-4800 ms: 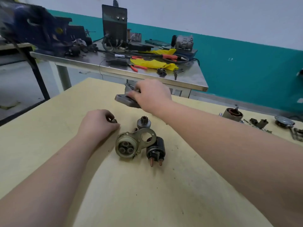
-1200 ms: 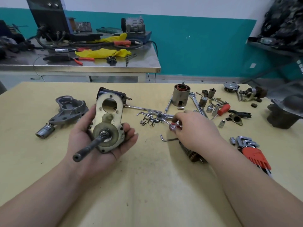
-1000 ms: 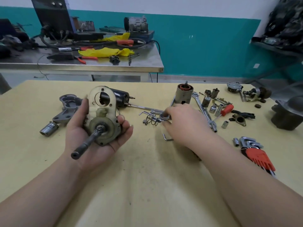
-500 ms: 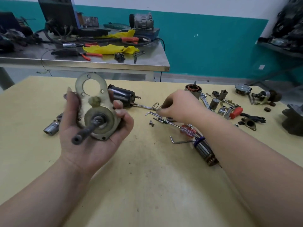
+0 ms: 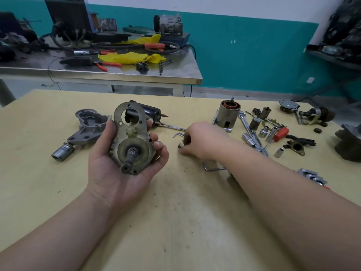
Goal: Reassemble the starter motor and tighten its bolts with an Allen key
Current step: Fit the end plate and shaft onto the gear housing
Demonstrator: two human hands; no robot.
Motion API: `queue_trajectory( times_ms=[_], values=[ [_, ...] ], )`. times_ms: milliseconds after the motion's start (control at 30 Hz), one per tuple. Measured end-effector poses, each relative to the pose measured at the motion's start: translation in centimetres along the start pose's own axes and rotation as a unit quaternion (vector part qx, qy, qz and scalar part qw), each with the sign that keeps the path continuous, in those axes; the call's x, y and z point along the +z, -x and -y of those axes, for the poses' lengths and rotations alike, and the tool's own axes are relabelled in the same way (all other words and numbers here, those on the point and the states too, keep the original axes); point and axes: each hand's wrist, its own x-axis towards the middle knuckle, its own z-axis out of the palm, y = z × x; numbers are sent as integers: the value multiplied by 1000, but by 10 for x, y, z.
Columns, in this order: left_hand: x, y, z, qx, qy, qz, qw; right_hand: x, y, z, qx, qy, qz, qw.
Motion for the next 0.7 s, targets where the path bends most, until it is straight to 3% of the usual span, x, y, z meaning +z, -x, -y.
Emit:
queue_trajectory(
  times_ms=[533,700],
  values=[
    [2,1,2,9,-6,-22,1000,15,-2,2,-23,32,-50,998],
    [1,0,3,4,-6,-27,1000,12,2,2,-15,49,-32,998]
  ],
)
